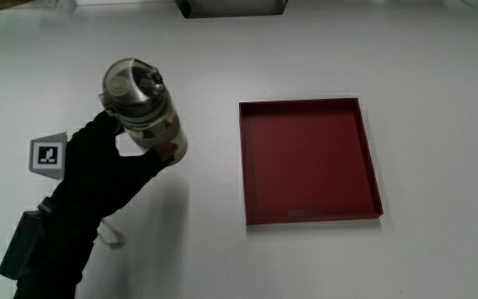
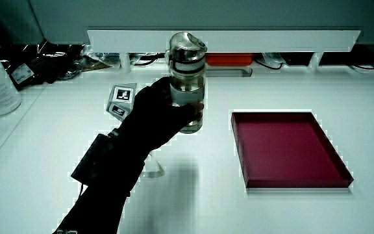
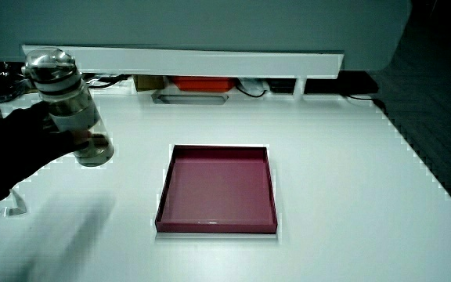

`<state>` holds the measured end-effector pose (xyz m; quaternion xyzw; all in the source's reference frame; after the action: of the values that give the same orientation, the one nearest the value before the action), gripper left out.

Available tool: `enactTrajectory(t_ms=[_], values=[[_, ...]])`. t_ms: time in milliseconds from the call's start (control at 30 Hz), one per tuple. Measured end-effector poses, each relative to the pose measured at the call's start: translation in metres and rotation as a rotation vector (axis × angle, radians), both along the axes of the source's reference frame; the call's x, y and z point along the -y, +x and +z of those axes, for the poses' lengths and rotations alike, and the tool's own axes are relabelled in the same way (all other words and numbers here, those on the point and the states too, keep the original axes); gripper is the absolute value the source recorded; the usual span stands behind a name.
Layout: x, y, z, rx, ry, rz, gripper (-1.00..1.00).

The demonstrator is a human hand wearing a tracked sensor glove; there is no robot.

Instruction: Place bottle

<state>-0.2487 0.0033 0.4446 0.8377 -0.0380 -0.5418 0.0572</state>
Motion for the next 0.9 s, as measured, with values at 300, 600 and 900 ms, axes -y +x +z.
enactTrajectory(t_ms=[300, 600, 900], values=[[-0.008, -0.031, 0.034, 0.102, -0.045, -0.083, 0.00], [-0.018, -0.040, 0.066, 0.153, -0.133, -0.136, 0.00], [-0.023, -0.042, 0.081, 0.153, -0.124, -0.153, 0.00]])
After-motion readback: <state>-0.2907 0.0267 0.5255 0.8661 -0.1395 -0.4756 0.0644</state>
